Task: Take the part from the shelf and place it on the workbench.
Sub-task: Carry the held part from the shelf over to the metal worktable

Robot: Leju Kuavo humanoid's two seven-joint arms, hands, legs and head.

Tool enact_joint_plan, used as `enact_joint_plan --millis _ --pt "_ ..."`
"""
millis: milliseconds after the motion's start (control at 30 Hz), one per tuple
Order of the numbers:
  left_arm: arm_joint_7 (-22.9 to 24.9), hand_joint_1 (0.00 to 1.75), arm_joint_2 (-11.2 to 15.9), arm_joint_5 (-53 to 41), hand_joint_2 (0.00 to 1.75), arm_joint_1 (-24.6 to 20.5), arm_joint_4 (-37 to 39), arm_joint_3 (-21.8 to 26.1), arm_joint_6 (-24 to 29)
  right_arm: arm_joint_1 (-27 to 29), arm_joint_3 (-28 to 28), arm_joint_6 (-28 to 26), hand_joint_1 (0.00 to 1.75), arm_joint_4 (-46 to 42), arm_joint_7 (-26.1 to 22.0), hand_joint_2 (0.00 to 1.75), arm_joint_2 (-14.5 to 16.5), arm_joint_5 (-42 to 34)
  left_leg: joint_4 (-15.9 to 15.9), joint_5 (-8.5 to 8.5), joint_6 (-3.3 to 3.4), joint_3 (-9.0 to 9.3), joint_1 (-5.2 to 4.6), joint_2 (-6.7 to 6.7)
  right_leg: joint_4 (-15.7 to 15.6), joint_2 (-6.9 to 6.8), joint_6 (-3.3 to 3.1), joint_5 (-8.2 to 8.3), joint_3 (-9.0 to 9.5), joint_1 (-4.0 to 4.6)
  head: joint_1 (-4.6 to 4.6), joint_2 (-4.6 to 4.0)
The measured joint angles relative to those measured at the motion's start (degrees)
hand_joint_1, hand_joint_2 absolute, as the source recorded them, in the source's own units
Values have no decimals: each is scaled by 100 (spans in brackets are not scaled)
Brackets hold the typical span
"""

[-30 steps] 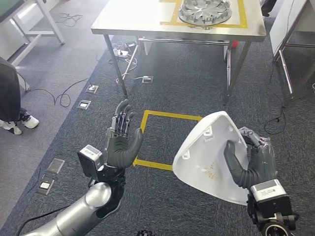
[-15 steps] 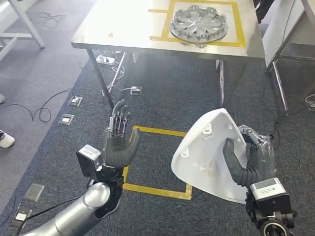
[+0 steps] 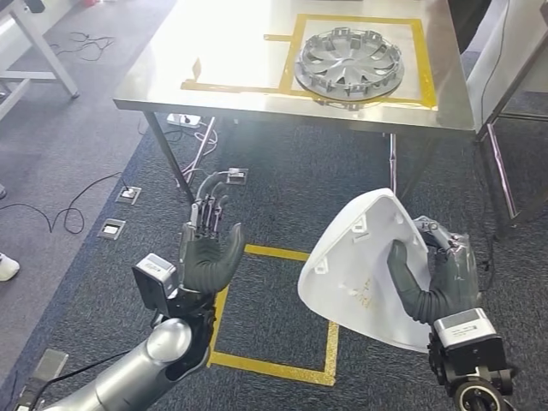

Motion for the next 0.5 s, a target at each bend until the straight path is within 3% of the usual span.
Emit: enact_joint_plan --millis 33,67,100,167,200,233,300,333,433,500 --pt "0 0 1 0 175 7 1 0 0 1 1 1 175 1 0 175 -1 -3 191 -168 -58 -221 65 18 0 -3 12 -50 50 -21 -10 0" --pt "0 0 2 0 175 11 1 0 0 1 2 0 175 2 0 175 -1 -5 209 -208 -112 -354 125 31 3 -5 30 -101 105 -43 -16 0" --pt "0 0 4 0 175 11 2 0 0 0 1 -1 175 3 -1 175 -1 -8 31 -71 -163 -378 178 45 8 -5 56 -152 162 -71 -21 0" --pt "0 0 7 0 175 6 2 0 0 -3 2 -1 175 2 -2 175 -1 -10 -810 595 -261 -149 275 72 31 -3 134 -262 281 -124 -48 0" --pt "2 0 6 1 175 0 3 0 0 -5 2 -1 175 1 -2 175 -1 -12 -1253 825 -285 -21 305 90 61 4 183 -318 317 -137 -77 0" --pt "5 0 3 3 175 -6 3 -1 0 -8 1 -1 175 0 -4 175 -1 -14 -1548 965 -273 69 318 106 87 8 236 -373 329 -137 -104 0" --pt "11 0 -5 3 175 -4 2 -3 -1 -8 1 -1 175 -1 -6 175 -1 -16 -1697 946 -204 96 320 110 136 7 314 -489 321 -111 -104 0" --pt "13 0 -9 3 175 0 2 -4 -2 -8 0 -2 175 0 -7 175 -1 -17 -1669 966 -179 100 321 100 140 -3 268 -538 328 -103 -69 0" --pt "15 0 -15 0 175 0 1 -4 -5 -10 -4 -4 175 1 -9 175 -1 -17 -1675 960 -159 135 315 66 133 -24 -21 -559 384 -97 42 0" --pt "16 0 -18 -1 175 0 2 -4 -9 -12 -3 -5 175 1 -9 175 -1 -17 -1676 937 -117 156 300 51 99 -30 -60 -549 432 -97 73 0"
